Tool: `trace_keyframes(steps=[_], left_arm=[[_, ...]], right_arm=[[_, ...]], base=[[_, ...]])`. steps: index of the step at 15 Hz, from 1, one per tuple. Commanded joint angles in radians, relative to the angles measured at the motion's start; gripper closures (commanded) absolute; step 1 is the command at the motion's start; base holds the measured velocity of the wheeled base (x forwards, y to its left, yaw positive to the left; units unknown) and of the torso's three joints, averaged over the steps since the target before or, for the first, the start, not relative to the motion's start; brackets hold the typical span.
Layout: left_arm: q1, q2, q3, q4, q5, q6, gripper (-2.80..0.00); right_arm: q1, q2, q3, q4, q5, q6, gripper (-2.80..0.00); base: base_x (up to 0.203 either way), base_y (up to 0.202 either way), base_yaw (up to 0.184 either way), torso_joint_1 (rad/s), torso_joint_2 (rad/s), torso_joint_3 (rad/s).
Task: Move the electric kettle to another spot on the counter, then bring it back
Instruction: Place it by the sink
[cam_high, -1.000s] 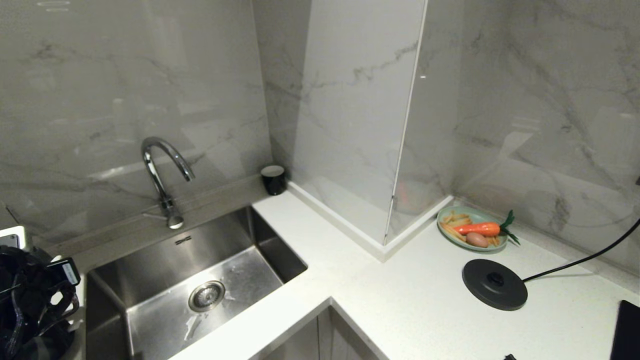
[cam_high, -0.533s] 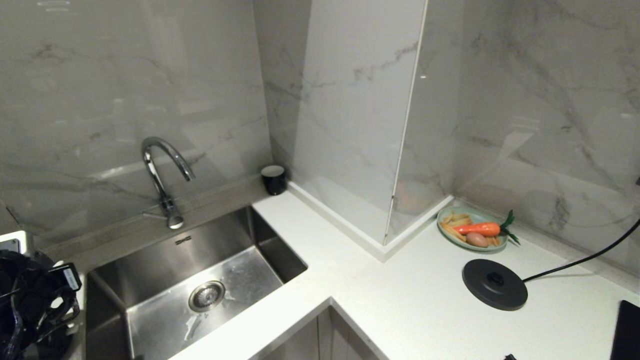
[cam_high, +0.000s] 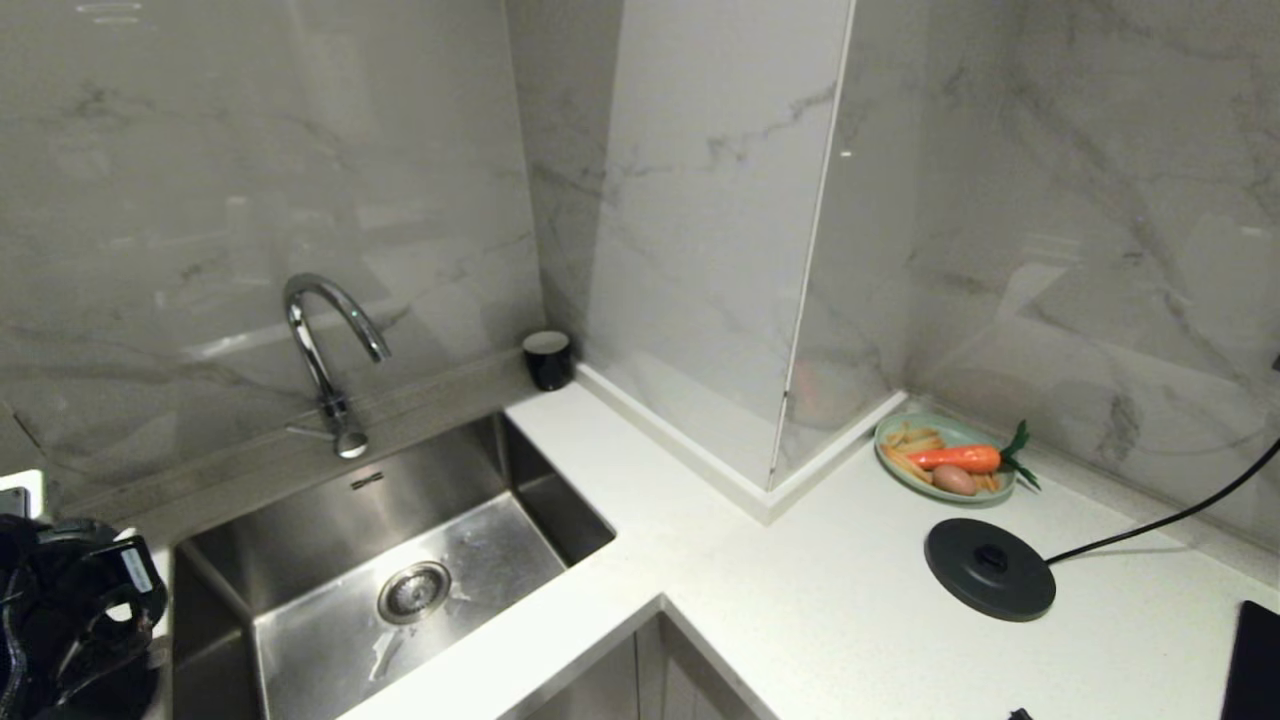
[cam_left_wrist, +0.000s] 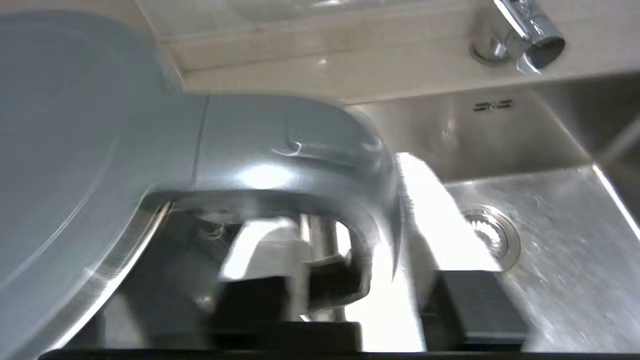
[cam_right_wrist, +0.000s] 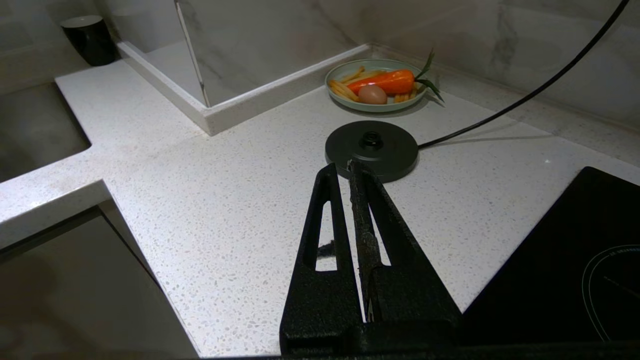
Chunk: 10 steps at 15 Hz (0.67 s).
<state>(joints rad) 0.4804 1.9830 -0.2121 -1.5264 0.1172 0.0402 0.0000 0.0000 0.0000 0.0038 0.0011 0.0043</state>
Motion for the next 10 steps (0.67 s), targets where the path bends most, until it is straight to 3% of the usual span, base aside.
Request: trace_keyframes(steps=[1,7,10], left_arm=[[0.003,-0.007,-0.001,-0.004,0.001,-0.002,-2.80],[0.014,-0.021,0.015,-0.004,-0.009,-0.003,-2.80],[0.014,-0.042,0.060,-0.004,-0.050,-0.002,-2.80]], right_arm=[[0.000,0.000,0.000,0.000,0.000,0.000,0.00],[0.000,0.000,0.000,-0.001,0.000,0.000,0.00],[0.000,0.000,0.000,0.001,0.000,0.000,0.00]], base=[[0.000,0.000,0.000,0.000,0.00,0.000],[0.000,0.000,0.000,0.000,0.00,0.000],[0.000,0.000,0.000,0.000,0.00,0.000]])
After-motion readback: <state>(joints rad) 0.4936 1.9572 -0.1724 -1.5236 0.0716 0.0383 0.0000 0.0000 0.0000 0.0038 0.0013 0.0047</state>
